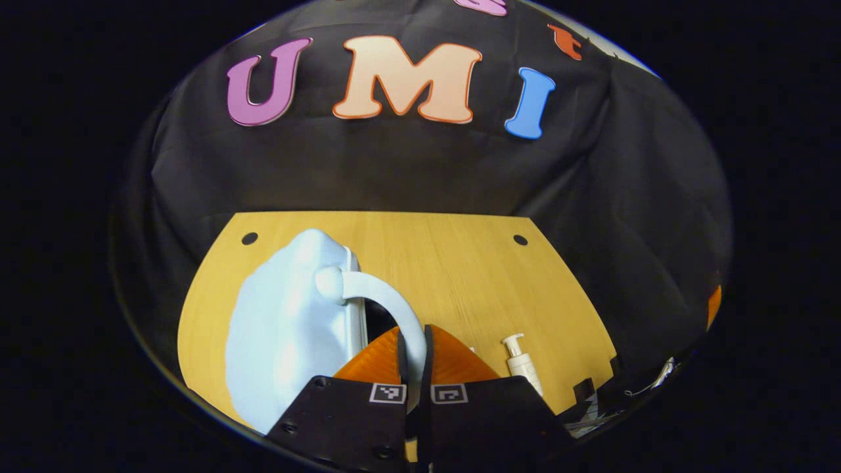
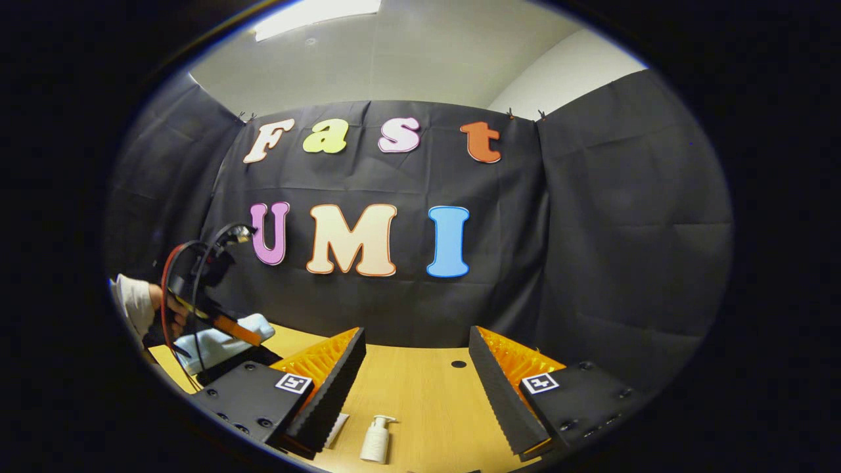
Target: First open the suitcase, pack the skin care products into it, and then close the suitcase.
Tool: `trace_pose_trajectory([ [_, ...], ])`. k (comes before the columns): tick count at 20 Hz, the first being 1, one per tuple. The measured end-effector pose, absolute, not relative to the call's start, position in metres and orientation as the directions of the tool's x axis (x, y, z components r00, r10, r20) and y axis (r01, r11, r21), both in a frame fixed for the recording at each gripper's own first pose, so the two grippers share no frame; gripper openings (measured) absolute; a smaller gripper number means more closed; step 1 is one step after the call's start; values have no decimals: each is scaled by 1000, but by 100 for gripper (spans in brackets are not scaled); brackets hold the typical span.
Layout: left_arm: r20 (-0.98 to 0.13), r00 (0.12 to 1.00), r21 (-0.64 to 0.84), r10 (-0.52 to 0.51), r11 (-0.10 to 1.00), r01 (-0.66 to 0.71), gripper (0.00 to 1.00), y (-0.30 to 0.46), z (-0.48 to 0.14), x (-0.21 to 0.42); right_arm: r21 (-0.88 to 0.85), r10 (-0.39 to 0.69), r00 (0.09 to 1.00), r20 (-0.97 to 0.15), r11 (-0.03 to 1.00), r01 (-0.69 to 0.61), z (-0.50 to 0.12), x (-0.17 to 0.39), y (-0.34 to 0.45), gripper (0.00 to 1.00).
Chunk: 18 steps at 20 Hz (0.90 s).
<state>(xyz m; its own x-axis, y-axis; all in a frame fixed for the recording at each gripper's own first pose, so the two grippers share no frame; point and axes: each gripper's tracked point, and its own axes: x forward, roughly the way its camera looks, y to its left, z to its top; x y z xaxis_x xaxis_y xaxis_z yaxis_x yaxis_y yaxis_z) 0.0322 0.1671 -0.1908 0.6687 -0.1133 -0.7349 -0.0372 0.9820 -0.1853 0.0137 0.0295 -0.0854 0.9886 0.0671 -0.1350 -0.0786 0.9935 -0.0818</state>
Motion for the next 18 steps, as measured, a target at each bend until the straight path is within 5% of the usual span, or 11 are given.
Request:
trace_pose_trajectory([
  [12,-634,704,192,319,947,-256,0,418,-132,-10,-69,138,983,-120,987,-147,-94,31,116,100],
  [18,-680,637,143,363,918,-369,0,525,-181,-45,-92,165,972,-164,979,-182,-112,39,163,100],
])
